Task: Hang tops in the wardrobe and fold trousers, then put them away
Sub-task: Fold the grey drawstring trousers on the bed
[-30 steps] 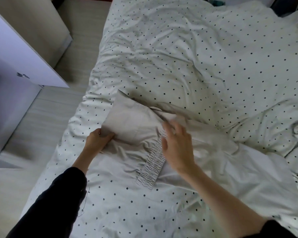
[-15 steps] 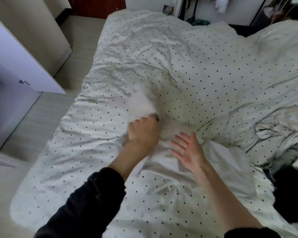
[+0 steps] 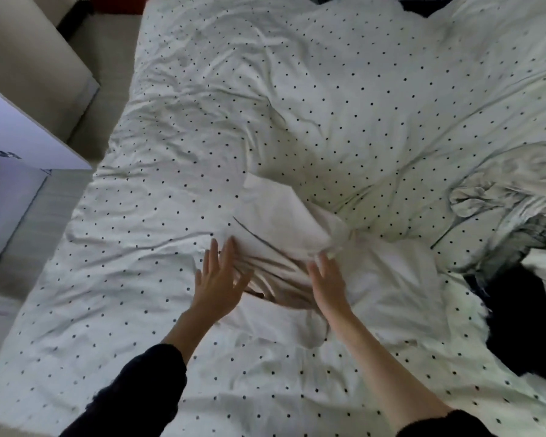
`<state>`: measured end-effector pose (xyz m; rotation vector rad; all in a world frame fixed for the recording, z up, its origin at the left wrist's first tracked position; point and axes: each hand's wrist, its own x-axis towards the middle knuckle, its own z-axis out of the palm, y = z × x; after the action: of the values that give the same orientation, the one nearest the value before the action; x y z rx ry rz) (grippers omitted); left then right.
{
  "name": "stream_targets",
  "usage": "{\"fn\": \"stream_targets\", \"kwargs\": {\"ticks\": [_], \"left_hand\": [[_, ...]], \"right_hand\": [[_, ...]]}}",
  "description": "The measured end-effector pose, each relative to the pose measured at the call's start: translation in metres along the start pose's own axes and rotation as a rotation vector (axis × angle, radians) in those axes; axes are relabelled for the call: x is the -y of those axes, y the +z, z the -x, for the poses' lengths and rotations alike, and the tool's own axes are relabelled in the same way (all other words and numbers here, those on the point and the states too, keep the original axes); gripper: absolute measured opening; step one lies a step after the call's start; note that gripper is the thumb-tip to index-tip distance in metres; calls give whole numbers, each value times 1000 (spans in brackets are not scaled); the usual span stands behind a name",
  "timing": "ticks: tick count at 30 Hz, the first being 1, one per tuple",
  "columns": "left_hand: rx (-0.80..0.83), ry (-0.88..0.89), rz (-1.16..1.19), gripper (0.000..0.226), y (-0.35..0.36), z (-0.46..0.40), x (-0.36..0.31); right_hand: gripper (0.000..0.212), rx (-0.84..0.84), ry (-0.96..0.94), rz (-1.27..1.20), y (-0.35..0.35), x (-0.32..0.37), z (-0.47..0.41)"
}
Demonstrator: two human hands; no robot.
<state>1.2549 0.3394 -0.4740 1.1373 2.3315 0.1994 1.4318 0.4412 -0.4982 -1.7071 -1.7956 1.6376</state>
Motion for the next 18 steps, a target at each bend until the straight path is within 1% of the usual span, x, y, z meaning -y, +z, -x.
{"fn": "stream_targets", "kwargs": {"ticks": [3,5,7,9,11,14,16,18], "left_hand": [[-42,-64,273,80,7,-10,3],[-40,-134,479,67,5,-22,1],[1,-264,643,51,-4,-32,1],[78,-327,817,32,-17,-36,3],[170,-331,873,21,-31,-31,-2],[250,-299,892,20,-47,-18,-26],[271,-233,855,19,-51,-9,-54],[302,-155,830,19,-46,-1,-92]], "right_hand": [[55,-5,-138,77,30,-8,7],[58,29,-177,78,40,-11,8],[58,81,-109,11,38,-10,1],[54,135,-5,-68,28,-3,-5],[45,149,128,-236,13,7,-8],[27,197,311,-535,-17,17,-5],[25,214,352,-638,-39,15,-2],[26,202,337,-703,-67,6,7]]}}
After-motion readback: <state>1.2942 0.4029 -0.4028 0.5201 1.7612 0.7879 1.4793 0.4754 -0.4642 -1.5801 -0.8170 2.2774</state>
